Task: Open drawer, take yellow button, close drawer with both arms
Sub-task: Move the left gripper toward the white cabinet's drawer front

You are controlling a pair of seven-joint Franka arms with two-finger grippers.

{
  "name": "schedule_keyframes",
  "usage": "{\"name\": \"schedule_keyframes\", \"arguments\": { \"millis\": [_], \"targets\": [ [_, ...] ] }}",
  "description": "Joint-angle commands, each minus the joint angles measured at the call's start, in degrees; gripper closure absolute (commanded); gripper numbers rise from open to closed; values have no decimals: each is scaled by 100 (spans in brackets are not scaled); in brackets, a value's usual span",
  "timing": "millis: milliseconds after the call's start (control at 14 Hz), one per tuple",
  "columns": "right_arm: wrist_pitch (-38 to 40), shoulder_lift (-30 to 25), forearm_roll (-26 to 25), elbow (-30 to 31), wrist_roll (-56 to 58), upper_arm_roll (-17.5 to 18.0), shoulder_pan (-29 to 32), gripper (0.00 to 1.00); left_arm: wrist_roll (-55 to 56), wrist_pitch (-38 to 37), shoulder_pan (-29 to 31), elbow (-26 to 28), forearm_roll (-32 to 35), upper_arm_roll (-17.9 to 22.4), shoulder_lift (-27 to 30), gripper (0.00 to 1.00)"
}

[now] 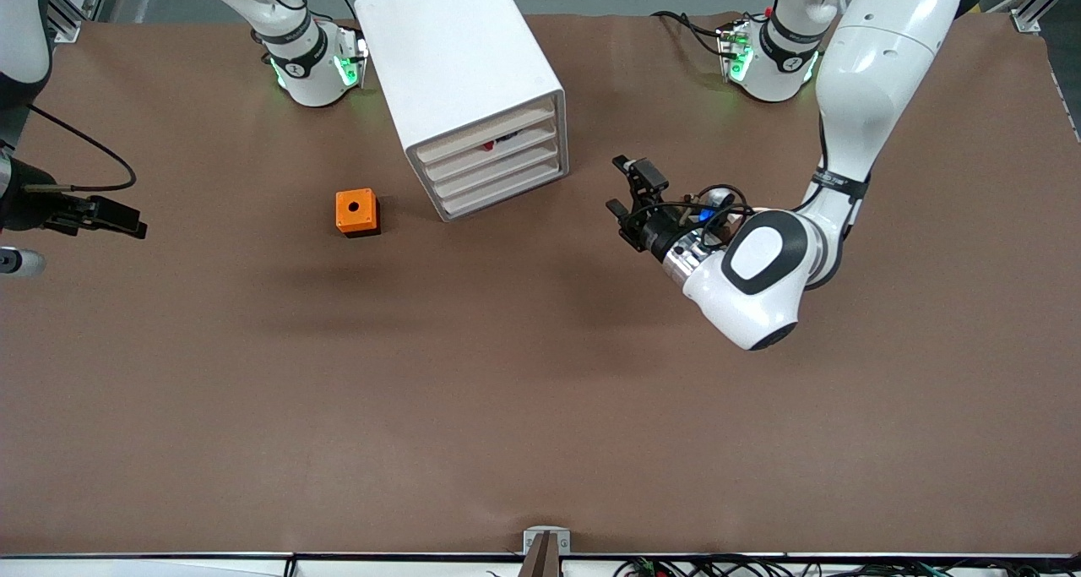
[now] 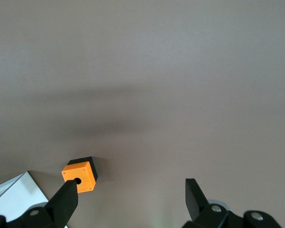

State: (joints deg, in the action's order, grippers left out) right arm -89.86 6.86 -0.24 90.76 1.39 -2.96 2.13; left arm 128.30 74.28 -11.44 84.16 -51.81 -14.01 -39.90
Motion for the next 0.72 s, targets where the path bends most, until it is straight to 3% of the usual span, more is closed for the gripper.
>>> {"name": "schedule_keyframes", "arguments": {
  "millis": [0,215,287,358,501,645],
  "targets": [
    [39,210,-81,-155,55,32,156,0,257,-98,-226,-145,-303,-94,-176,0],
    [39,254,-81,-155,46,32,157,0,274,-89,-534,-128,-330,-94,-343,0],
    [39,254,-72,-155,-15,32,148,0,274,-72,-604,-136,-373,-94,-430,5],
    [39,254,-55,-155,-33,32,148,0,266,-63,-648,-136,-487,-94,-536,23],
    [39,254,33,-155,-42,32,157,0,266,-54,-701,-145,-672,-85,-686,49],
    [48,254,33,-146,-217,32,165,0,248,25,-710,-154,-804,-85,-738,62]
  ]
}}
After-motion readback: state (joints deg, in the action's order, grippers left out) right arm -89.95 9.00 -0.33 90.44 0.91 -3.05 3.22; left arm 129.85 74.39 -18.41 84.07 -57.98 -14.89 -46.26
